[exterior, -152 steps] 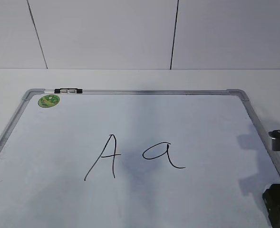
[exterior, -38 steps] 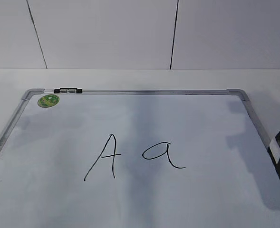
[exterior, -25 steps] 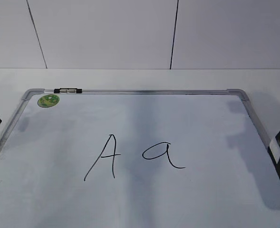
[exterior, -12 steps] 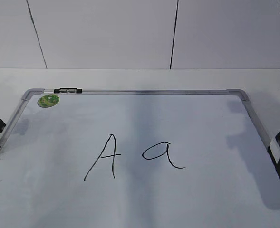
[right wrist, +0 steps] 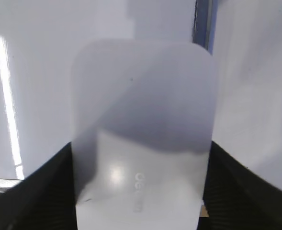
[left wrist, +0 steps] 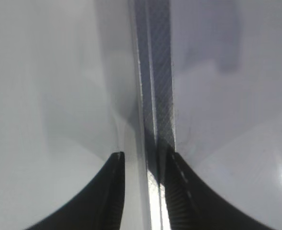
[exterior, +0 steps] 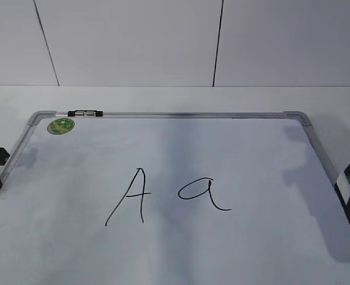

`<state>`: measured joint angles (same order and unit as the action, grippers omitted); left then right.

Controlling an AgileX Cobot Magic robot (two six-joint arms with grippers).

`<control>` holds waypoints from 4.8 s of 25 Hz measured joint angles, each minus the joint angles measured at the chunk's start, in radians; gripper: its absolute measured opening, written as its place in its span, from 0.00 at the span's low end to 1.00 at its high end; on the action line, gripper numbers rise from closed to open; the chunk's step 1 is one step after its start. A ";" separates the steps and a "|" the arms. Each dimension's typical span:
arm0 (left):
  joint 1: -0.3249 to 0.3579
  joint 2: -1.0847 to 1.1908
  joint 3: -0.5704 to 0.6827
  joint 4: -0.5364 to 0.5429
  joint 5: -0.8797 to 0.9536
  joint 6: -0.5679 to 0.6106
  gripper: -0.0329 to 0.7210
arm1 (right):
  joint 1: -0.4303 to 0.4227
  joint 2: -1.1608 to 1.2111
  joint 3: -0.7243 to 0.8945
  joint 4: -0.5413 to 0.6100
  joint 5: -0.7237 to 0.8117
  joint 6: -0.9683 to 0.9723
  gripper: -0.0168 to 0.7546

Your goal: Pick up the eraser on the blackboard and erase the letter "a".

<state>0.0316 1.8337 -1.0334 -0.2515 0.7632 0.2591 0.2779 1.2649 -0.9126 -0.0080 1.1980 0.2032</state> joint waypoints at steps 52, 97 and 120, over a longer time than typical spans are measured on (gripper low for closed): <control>0.004 0.006 -0.007 -0.022 0.016 -0.016 0.07 | 0.277 0.607 -0.470 0.014 -0.189 -0.222 0.74; 0.004 0.006 -0.007 -0.024 0.013 -0.016 0.07 | 0.210 0.794 -0.609 -0.028 -0.208 -0.186 0.74; 0.004 0.006 -0.007 -0.024 0.013 -0.016 0.07 | 0.415 0.673 -0.412 0.075 -0.236 -0.281 0.74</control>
<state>0.0355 1.8393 -1.0406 -0.2751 0.7761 0.2433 0.6928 1.9375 -1.3243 0.0672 0.9616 -0.0776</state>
